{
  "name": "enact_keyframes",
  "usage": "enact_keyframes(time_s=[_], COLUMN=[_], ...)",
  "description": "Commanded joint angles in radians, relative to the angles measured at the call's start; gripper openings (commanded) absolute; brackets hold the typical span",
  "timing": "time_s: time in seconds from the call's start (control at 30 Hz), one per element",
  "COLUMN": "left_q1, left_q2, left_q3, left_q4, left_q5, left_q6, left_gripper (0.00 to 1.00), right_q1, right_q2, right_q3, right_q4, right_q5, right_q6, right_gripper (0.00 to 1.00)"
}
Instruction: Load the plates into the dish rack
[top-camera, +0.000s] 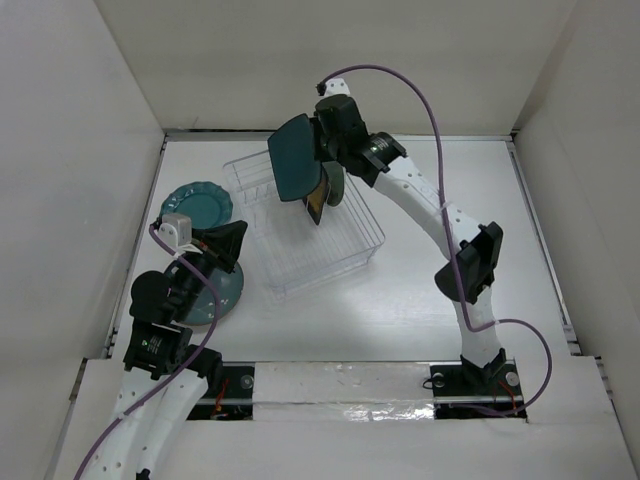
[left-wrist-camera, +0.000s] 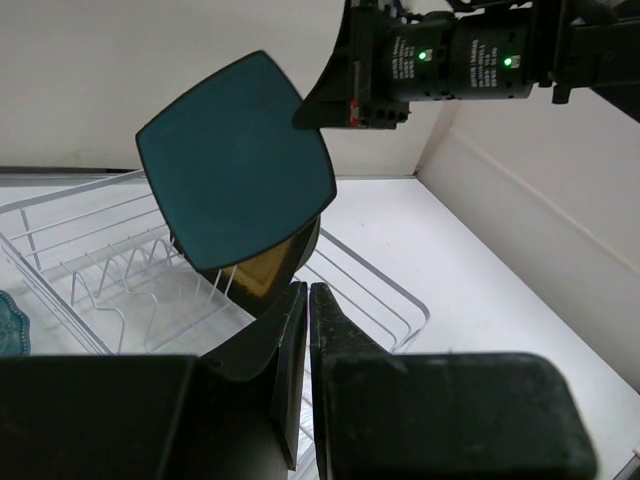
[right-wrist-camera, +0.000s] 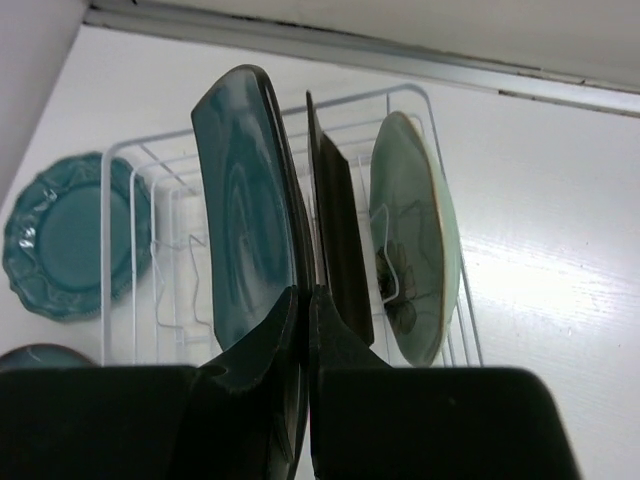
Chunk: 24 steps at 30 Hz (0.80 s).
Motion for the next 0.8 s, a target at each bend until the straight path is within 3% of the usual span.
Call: enact_keyframes(time_s=[0.0,0.2,0.4,0.77], left_q1=[-0.003,-0.003,-0.003,-0.003], left_q2=[-0.008,-0.004,0.004,0.016], left_q3=[0.024,0.024,0.023,0.020], left_q4=[0.030,0.033,0.033,0.036], left_q5=[-0.002,0.003,0.004,0.009], left_q6=[0.004,0.004,0.004,0.001], left_gripper=[0.03,0.03,0.03,0.03], right_q1=[0.012,0.032,0.050,0.072], right_q2=[-0.012,0.017,0.100,0.170], right_q3=[0.113,0.130,0.262,0.258], right_q4=[0.073,0.050,-0.020,-0.030], right_q5=[0.103,0.155,0.193,0.210], right_q6=[-0.027,-0.068,-0.125,-0.179], right_gripper=[0.00,0.00,0.00,0.00])
